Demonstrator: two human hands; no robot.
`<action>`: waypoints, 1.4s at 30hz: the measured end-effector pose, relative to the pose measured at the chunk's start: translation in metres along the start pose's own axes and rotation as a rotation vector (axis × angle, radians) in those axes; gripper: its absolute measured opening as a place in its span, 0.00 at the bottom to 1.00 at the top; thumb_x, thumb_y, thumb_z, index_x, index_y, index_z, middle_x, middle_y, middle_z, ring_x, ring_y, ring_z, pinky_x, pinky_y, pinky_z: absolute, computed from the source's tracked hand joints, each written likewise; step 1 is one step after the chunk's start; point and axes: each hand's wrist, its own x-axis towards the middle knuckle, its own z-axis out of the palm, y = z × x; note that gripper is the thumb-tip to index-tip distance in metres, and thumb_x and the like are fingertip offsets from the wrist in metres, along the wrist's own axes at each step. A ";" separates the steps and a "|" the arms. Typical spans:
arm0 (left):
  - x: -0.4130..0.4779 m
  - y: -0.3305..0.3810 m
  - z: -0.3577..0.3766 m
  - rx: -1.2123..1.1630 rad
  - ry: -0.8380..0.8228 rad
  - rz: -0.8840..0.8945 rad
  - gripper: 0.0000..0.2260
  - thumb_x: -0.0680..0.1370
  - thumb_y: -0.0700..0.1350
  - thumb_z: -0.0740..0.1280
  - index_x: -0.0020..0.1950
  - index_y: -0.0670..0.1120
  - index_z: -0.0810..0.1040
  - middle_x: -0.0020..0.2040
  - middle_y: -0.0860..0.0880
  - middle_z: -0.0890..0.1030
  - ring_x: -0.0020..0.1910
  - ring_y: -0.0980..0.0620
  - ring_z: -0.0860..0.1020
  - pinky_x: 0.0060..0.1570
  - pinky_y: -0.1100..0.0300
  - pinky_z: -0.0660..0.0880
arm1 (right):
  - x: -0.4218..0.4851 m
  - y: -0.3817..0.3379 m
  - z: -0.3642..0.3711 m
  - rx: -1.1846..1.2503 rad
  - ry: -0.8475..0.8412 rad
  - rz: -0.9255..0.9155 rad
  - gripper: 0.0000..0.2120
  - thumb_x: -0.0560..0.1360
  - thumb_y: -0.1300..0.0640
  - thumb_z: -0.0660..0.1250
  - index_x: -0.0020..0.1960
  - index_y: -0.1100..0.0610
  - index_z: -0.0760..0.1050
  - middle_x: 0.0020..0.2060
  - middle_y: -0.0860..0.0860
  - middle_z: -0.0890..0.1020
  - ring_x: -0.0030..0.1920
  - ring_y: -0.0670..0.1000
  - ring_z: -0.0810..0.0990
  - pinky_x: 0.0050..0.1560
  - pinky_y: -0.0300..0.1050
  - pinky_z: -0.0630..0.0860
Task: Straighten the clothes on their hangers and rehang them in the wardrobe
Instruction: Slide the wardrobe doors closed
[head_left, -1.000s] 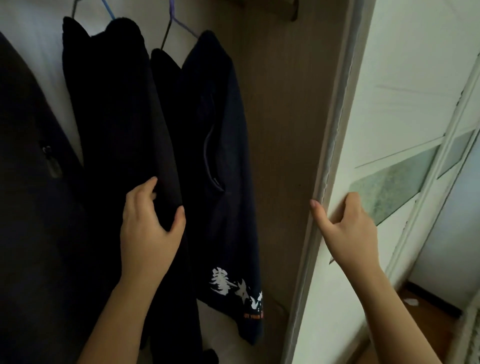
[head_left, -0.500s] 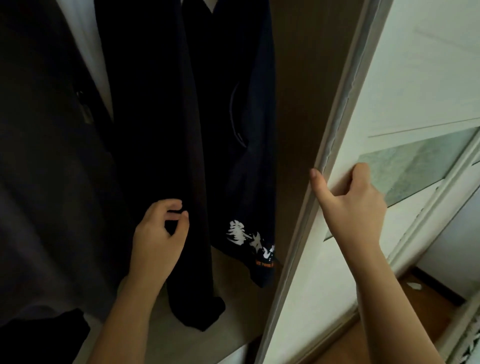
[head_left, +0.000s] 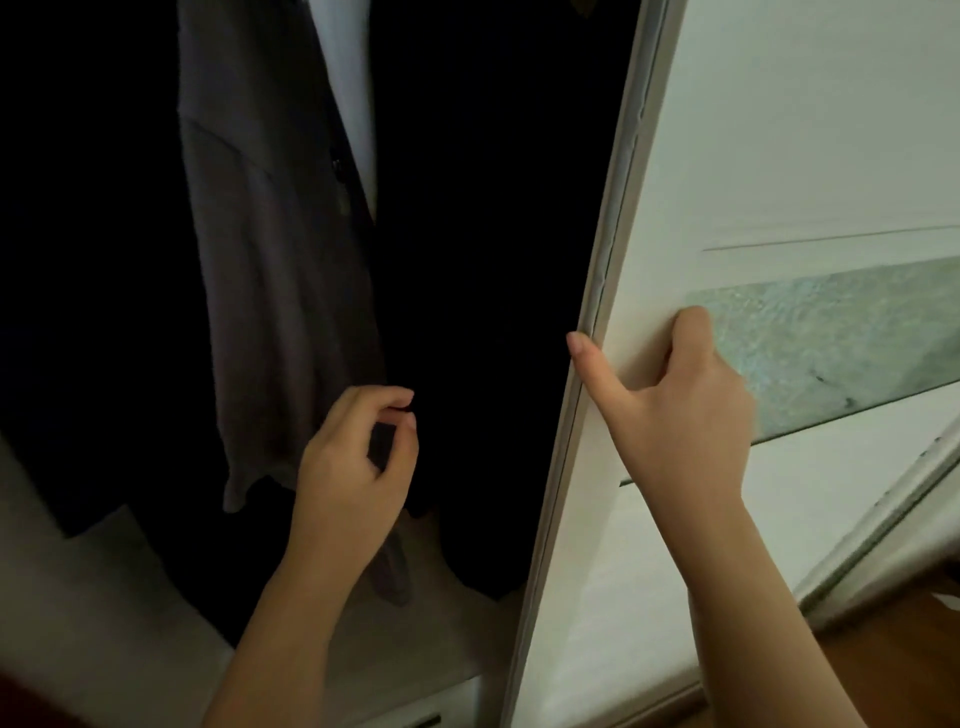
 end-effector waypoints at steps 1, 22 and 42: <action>-0.003 0.002 -0.010 0.012 0.016 0.023 0.12 0.74 0.48 0.60 0.52 0.44 0.77 0.47 0.60 0.75 0.48 0.69 0.74 0.48 0.79 0.67 | -0.006 -0.008 0.002 0.013 -0.004 -0.018 0.30 0.64 0.31 0.60 0.39 0.58 0.57 0.24 0.47 0.61 0.24 0.45 0.60 0.25 0.40 0.53; -0.069 0.007 -0.191 0.701 0.761 -0.051 0.18 0.75 0.42 0.64 0.63 0.39 0.71 0.66 0.35 0.69 0.67 0.55 0.59 0.68 0.69 0.54 | -0.094 -0.140 0.050 0.361 -0.171 -0.527 0.19 0.72 0.42 0.59 0.36 0.58 0.68 0.24 0.46 0.65 0.21 0.47 0.60 0.23 0.29 0.50; -0.080 -0.018 -0.244 0.179 0.784 -0.571 0.23 0.78 0.46 0.61 0.71 0.54 0.60 0.71 0.54 0.66 0.68 0.54 0.67 0.64 0.55 0.67 | -0.148 -0.244 0.088 0.602 -0.639 -0.729 0.08 0.77 0.55 0.58 0.42 0.55 0.61 0.25 0.53 0.75 0.26 0.59 0.77 0.31 0.52 0.76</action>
